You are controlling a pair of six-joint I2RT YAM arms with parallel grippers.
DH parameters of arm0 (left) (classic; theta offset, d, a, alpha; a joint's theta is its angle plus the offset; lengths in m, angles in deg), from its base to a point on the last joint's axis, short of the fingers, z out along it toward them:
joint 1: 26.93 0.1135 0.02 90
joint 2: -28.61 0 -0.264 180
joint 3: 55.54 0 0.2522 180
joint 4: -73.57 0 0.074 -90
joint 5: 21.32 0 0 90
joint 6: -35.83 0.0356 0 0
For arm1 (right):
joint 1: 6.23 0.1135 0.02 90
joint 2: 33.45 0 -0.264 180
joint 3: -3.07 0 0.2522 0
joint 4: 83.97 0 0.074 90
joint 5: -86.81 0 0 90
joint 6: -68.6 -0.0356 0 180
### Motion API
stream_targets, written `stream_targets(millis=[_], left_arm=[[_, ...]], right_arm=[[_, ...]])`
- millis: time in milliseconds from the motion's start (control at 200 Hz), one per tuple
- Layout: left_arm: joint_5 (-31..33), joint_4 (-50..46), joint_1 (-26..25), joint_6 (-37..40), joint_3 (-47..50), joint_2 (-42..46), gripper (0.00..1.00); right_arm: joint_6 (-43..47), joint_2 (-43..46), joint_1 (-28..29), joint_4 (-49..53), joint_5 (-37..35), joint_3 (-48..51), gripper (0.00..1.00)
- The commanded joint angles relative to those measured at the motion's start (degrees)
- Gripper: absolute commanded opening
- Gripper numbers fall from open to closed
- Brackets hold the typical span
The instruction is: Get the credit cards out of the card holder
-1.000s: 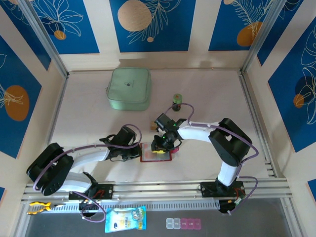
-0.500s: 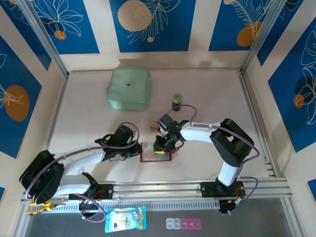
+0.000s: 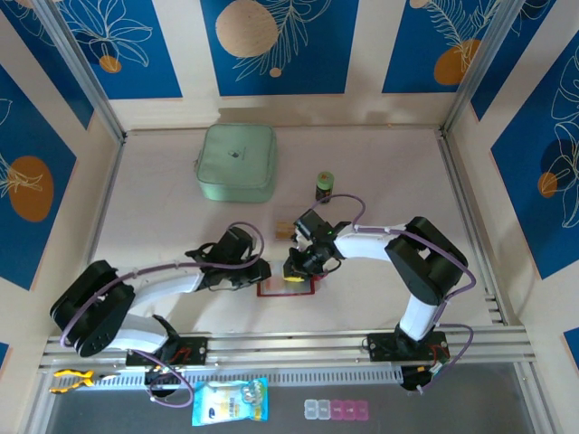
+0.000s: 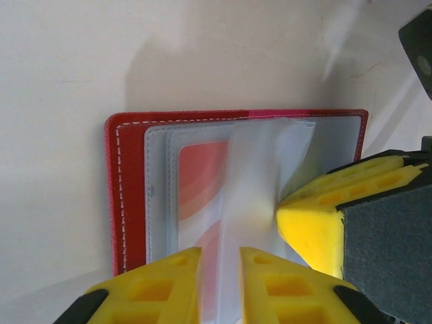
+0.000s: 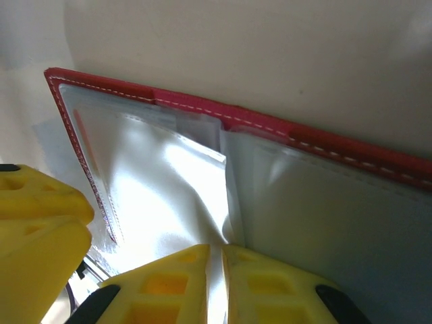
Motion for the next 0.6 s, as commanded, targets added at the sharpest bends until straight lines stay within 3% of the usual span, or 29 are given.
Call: stream_targets(millis=[0,595], left_arm=[[-0.7,0.7,-1.0,-1.0,-1.6,-1.4,0.2],[-0.3,-0.3,-3.0,-1.7,-5.2,-4.8,0.19]], right_arm=[[0.9,0.8,-0.3,1.5,0.4,1.8,0.16],[1.0,1.4,-0.8,0.2,1.2,2.8,0.16]])
